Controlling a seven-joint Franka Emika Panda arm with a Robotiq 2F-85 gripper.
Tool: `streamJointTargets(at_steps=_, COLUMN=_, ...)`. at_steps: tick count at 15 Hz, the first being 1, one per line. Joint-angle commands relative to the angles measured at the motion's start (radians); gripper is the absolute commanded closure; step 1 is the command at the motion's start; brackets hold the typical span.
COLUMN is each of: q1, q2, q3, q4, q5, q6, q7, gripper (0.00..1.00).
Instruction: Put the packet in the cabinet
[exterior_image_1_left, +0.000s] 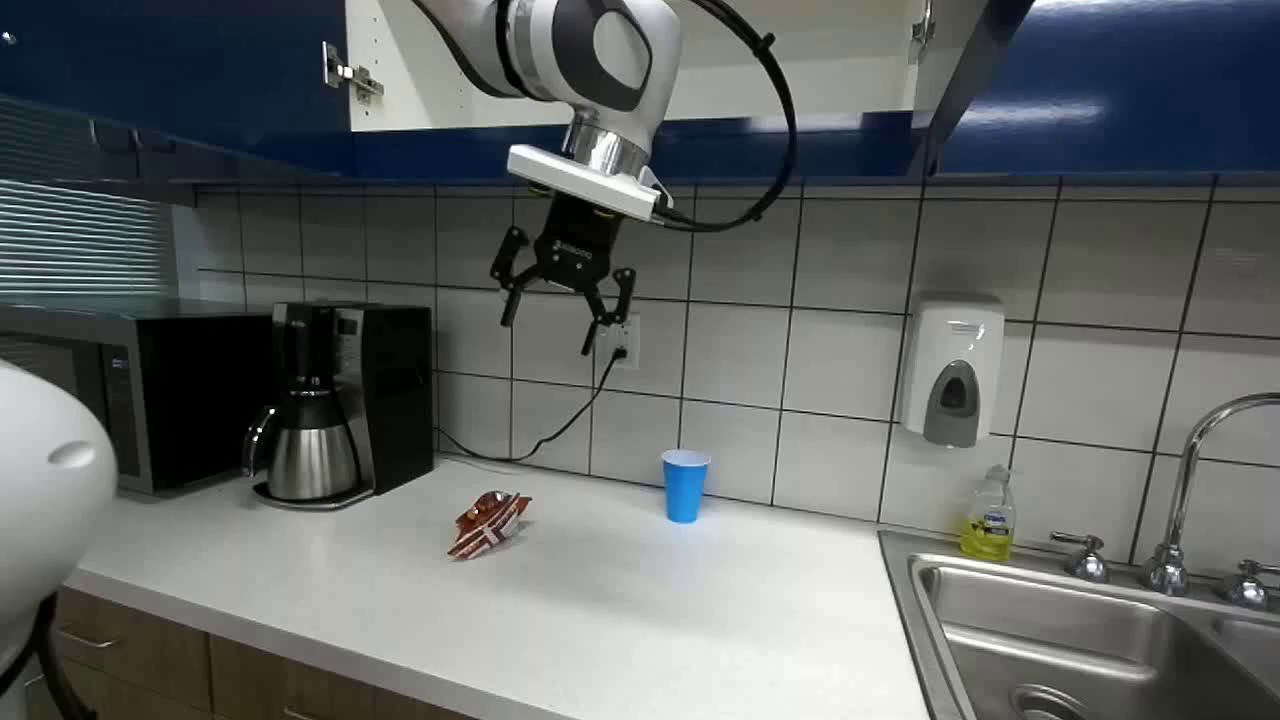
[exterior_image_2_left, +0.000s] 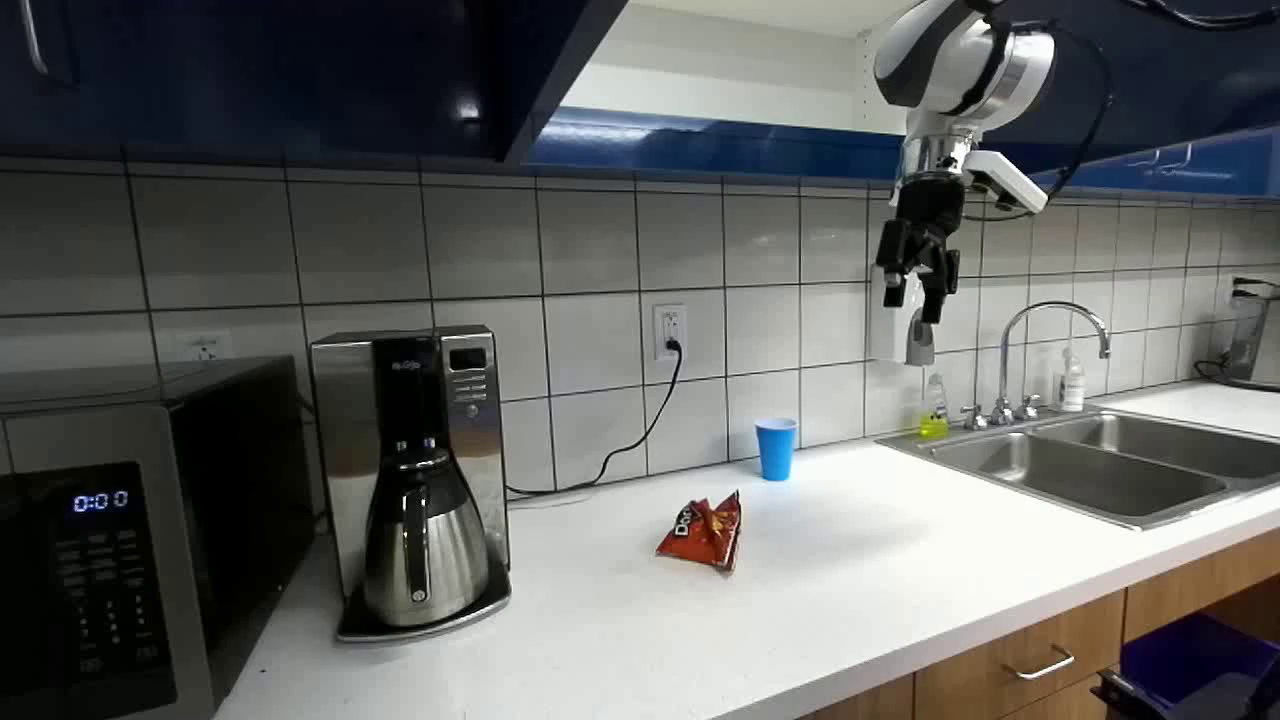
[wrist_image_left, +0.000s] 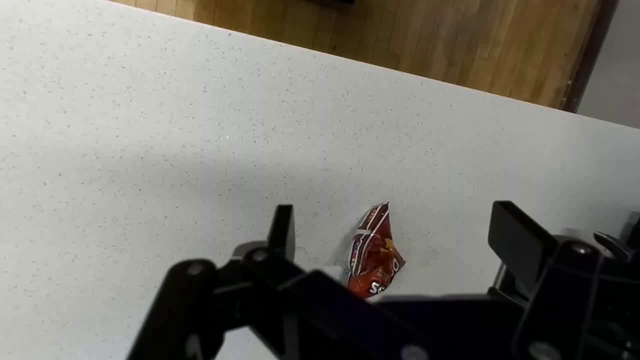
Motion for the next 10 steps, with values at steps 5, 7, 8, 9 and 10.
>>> streamJointTargets(at_steps=5, q1=-0.042, q2=0.000, q3=0.083, q4=-0.037, q5=0.002, q6=0.075, q7=0.018, gripper=0.00)
streamJointTargets(at_steps=7, q1=-0.036, q2=-0.001, q3=0.111, q4=-0.066, q5=-0.010, q6=0.143, q7=0.037, gripper=0.00)
streamJointTargets(at_steps=8, q1=-0.033, q2=0.000, q3=0.124, q4=-0.085, q5=-0.007, q6=0.186, q7=0.047, gripper=0.00)
streamJointTargets(at_steps=9, q1=-0.030, q2=0.006, q3=0.136, q4=-0.097, q5=-0.007, q6=0.217, q7=0.054, gripper=0.00)
streamJointTargets(at_steps=10, q1=-0.027, q2=0.016, q3=0.149, q4=-0.114, q5=-0.005, q6=0.258, q7=0.070, gripper=0.00)
